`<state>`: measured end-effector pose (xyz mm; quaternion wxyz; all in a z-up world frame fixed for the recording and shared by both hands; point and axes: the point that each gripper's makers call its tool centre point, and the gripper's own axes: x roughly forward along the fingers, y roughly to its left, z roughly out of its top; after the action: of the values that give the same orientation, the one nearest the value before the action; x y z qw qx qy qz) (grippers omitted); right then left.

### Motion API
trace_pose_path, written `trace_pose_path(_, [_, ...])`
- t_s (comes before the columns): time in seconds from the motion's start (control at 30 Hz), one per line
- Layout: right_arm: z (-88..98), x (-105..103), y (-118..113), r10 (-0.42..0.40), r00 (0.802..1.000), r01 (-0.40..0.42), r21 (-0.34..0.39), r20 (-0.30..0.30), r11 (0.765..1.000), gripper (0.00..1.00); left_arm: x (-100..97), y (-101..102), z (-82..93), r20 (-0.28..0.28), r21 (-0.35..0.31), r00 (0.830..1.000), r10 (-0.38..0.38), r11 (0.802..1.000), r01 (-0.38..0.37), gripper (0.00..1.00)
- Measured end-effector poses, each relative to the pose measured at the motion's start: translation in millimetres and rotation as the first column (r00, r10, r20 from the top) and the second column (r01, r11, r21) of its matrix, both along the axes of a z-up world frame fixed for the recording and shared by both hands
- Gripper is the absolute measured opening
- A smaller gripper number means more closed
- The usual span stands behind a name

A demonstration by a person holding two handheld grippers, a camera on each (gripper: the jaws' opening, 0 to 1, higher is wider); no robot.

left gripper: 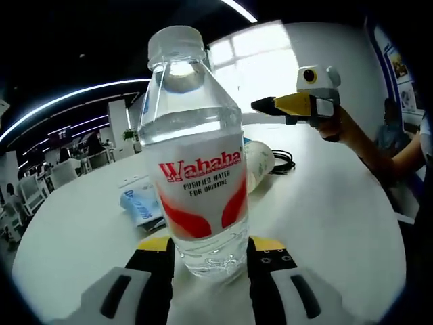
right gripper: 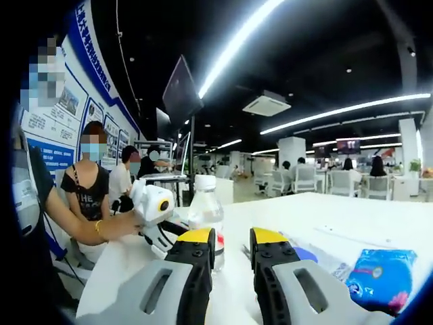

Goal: Arrange the tabletop items into an orderly group along one side of the table until the central work area is clear of visible clutter.

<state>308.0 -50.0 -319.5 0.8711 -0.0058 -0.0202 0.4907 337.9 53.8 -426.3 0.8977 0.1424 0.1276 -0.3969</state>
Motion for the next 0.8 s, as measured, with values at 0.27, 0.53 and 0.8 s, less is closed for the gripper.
trace_pose_path(0.27, [-9.1, 3.6, -13.0, -0.022, 1.0, 0.022, -0.009, -0.005, 1.0, 0.19, -3.1, 0.2, 14.3, 0.036, -0.017, 0.999, 0.034, 0.999, -0.034, 0.42])
trace_pose_path(0.53, [-18.7, 1.7, -32.3, -0.061, 0.996, 0.059, -0.032, -0.06, 0.998, 0.19, -1.3, -1.1, 33.9, 0.071, -0.082, 0.993, 0.09, 0.993, -0.085, 0.44])
trace_pose_path(0.8, [-14.3, 6.7, -47.7, -0.102, 0.992, 0.1, -0.032, -0.071, 0.994, 0.21, -0.1, 0.0, 59.7, 0.135, -0.144, 0.981, 0.14, 0.982, -0.12, 0.44])
